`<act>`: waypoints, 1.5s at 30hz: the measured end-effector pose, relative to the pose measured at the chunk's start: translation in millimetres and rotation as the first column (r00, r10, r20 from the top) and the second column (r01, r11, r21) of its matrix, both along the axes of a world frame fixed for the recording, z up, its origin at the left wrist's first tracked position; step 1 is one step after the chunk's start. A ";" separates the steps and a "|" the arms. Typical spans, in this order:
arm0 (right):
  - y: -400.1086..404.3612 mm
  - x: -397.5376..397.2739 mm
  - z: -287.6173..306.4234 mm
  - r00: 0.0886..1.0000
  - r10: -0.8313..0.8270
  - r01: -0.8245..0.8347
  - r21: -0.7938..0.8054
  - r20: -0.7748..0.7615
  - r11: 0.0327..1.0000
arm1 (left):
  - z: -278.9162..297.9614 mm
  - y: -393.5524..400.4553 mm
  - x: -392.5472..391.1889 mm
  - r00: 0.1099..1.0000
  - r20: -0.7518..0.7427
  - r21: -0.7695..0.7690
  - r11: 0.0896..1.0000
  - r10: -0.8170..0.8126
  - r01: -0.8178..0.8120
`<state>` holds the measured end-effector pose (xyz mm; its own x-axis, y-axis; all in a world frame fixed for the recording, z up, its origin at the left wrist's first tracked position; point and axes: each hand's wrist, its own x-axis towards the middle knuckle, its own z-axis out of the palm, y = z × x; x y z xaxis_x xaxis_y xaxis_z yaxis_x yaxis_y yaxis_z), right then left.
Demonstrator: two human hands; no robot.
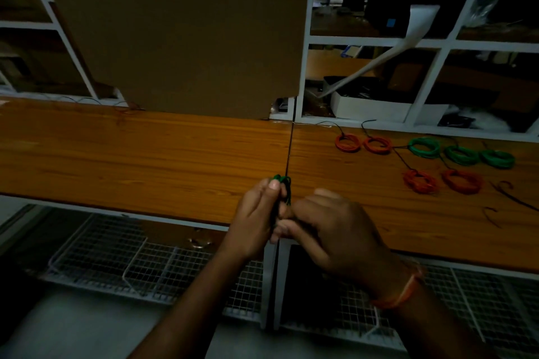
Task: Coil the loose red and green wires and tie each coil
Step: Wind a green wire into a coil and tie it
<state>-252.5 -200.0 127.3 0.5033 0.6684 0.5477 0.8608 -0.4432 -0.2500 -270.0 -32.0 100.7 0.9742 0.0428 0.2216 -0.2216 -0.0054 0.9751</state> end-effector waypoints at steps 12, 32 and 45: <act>-17.0 27.5 46.7 0.904 -0.085 0.087 -0.014 -0.420 0.996 | 1.9 13.4 -2.3 0.976 0.016 0.051 0.975 -0.218 0.217; 5.2 15.0 -5.7 0.813 -0.020 0.335 0.438 -0.582 0.834 | -13.0 15.9 4.9 0.958 -0.059 -0.292 0.923 -0.280 0.252; 30.8 10.0 -10.1 0.916 -0.200 0.280 0.194 -0.348 0.940 | -20.0 37.4 21.0 0.974 -0.074 -0.416 0.894 -0.212 0.163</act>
<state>-242.6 -169.3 117.2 0.8059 0.3770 0.4566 0.5921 -0.5204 -0.6153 -249.0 5.4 80.6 0.9905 -0.0812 0.1109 -0.0661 0.4259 0.9024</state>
